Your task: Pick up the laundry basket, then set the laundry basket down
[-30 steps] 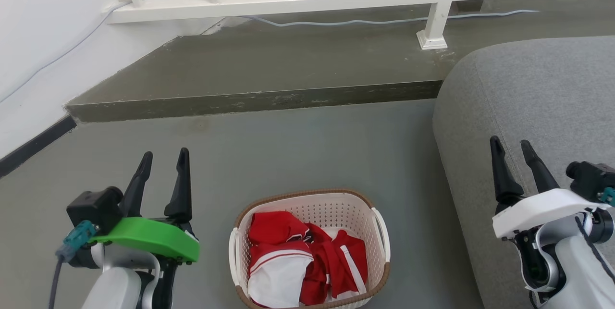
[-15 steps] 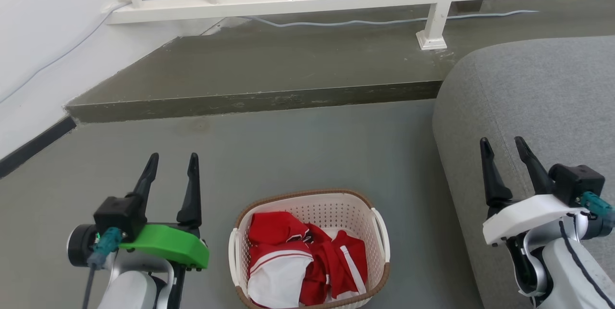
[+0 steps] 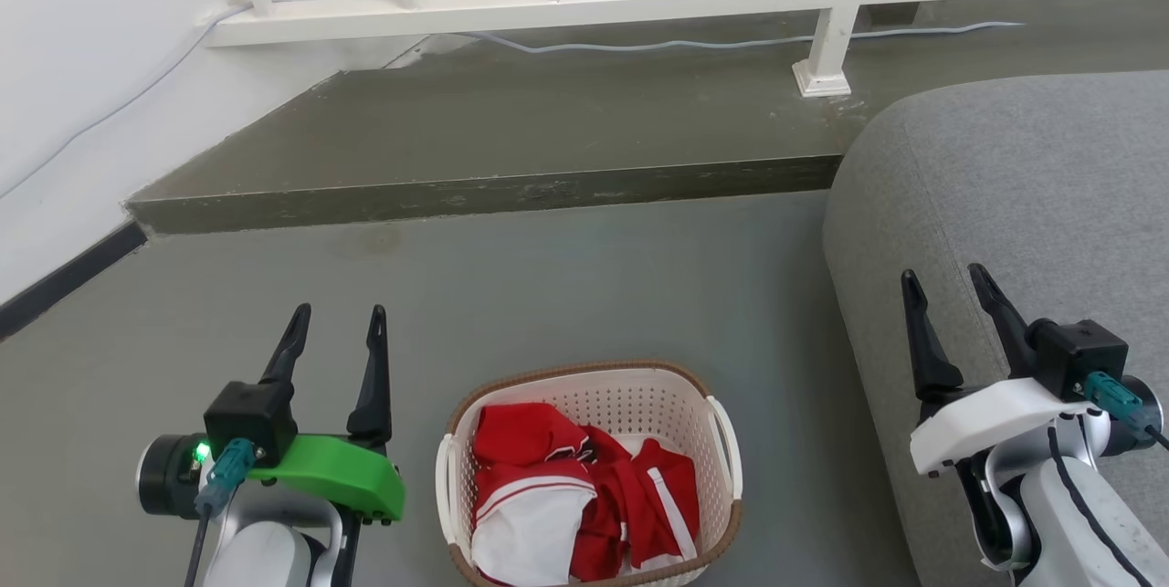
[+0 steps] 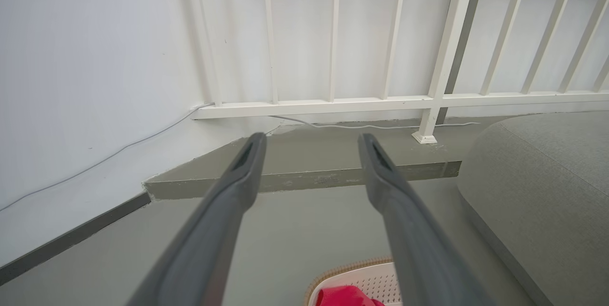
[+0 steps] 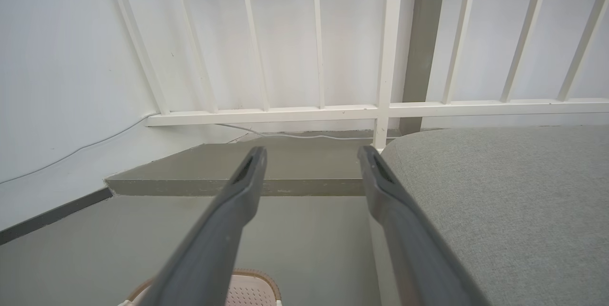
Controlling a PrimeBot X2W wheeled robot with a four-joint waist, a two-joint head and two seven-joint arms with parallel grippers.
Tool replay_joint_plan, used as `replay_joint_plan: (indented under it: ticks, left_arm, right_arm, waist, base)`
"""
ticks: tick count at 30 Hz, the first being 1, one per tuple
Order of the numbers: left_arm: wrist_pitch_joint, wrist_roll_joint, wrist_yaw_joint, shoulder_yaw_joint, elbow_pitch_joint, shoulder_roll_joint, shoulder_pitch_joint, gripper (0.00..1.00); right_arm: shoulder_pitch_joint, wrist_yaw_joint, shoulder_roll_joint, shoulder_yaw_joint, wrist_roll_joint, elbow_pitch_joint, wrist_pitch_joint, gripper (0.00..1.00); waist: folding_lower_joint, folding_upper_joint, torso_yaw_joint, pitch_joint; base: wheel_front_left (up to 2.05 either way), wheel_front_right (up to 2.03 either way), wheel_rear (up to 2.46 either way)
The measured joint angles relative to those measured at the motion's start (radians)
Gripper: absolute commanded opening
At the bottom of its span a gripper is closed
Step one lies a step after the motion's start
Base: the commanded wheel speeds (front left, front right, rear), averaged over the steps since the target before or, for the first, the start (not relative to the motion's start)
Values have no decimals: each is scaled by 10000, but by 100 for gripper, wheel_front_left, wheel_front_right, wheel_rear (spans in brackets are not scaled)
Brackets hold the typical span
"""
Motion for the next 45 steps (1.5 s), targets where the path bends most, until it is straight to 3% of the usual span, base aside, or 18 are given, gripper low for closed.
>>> replay_joint_plan:
  ticks: [29, 45]
  left_arm:
    - [249, 2, 29, -44, 334, -92, -3, 100]
    - [263, 15, 56, -92, -29, -253, -473, 100]
  right_arm:
    - [5, 257, 98, -140, -17, 401, -17, 100]
    - [-325, 353, 107, -132, -44, 299, -31, 100]
  waist:
    - [0, 0, 48, 63]
    - [0, 0, 119, 1348]
  base:
    - [0, 0, 0]
    - [0, 0, 0]
